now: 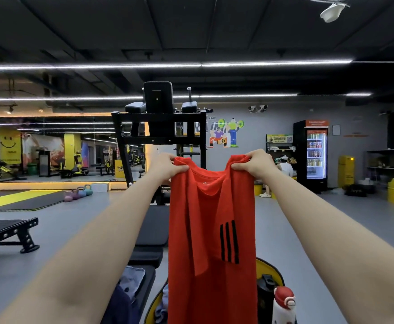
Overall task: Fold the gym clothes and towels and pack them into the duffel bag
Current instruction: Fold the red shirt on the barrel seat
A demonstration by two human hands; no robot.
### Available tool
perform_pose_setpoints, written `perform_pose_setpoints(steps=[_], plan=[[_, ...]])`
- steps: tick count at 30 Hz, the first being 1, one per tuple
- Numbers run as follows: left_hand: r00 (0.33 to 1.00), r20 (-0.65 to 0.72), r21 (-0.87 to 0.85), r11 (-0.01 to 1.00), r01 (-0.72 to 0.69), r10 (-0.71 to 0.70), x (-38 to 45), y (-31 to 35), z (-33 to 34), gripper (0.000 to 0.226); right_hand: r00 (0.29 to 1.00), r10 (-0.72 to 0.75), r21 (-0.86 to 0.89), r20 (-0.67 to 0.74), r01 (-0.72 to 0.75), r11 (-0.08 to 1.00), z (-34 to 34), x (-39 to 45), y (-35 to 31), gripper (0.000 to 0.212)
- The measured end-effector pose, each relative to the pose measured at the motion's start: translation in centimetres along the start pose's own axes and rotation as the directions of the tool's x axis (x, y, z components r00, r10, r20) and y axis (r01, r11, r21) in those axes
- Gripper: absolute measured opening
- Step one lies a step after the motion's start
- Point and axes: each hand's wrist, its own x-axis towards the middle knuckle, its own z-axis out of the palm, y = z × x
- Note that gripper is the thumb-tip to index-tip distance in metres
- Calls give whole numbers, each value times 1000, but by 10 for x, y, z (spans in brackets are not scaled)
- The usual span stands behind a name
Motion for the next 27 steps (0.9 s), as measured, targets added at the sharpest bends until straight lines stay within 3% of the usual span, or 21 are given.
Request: perform_pose_setpoints(steps=[9,12,16,18,21,27], plan=[[999,23,-51,998,-47,48,-31,20,-8,34,999,-6,-16,-44,6,1000,-23,-32,-3,21],[994,-5,57,992,-112,113,-40,22,-14,26,999,-23,-65,-42,20,998,-32,-44,-3,26],[992,2,138,982,-129,130,-54,24,-15,26,998,-34,-80,-47,30,996,-38,-56,-3,16],[995,49,114,989,-94,89,-61,26,-14,36,999,-32,-78,-43,28,997,-40,-62,-2,20],[996,88,34,999,-36,33,-70,27,-11,33,999,-29,-69,-38,26,997,-43,-72,0,29],[995,35,43,995,-95,94,-83,27,-5,23,1000,11,-6,-25,-11,1000,-45,-85,2,33]])
